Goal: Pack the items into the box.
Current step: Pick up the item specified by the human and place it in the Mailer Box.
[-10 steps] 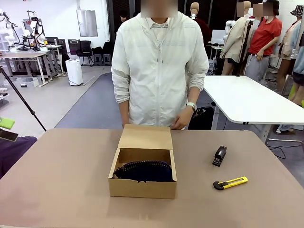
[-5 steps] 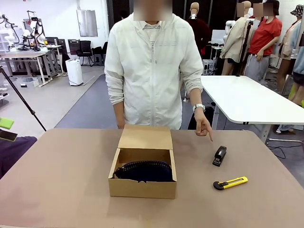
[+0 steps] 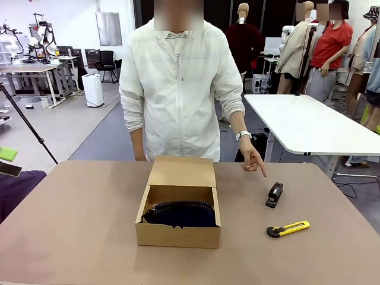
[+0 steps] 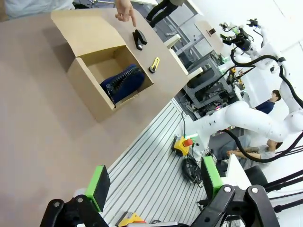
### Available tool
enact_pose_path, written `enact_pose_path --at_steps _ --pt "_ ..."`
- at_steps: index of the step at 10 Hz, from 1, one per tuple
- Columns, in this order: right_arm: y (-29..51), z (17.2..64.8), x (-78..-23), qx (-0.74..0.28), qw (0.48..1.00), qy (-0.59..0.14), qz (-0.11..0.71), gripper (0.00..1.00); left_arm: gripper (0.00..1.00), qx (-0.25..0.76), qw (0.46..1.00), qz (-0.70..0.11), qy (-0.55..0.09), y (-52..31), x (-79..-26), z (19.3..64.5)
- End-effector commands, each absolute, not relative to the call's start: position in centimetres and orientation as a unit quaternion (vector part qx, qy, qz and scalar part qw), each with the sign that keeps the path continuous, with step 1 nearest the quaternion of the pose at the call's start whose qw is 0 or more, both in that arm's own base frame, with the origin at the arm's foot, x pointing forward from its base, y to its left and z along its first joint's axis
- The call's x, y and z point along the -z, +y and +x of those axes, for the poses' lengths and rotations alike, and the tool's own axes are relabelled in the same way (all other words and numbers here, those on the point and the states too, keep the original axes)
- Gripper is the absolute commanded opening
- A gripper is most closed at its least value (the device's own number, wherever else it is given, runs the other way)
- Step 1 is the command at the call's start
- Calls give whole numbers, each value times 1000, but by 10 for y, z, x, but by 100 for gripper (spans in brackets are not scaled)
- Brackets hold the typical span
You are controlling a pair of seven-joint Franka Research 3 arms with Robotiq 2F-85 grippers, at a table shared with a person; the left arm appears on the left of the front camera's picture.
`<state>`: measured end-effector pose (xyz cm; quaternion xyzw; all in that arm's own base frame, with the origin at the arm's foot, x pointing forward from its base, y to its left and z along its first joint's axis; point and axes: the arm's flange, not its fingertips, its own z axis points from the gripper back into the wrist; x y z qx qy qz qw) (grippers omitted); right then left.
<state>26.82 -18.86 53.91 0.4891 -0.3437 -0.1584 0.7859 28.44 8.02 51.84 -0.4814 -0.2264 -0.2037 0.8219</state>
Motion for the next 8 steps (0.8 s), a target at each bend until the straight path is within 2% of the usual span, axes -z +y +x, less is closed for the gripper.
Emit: enact_pose_path --at_steps 1,3,5,6,8 --pt "-189 268 -539 158 786 -344 489 100 100 207 817 -487 -228 81 -519 283" --pt "-156 348 -568 119 878 -260 383 100 100 207 817 -487 -228 81 -519 283" --pt "-100 435 -574 80 952 -172 238 100 100 207 817 -487 -228 81 -519 283" --pt "-72 468 -571 63 969 -165 174 100 100 207 817 -487 -228 81 -519 283" --pt "-30 500 -551 48 986 -111 114 100 100 207 817 -487 -228 81 -519 283"
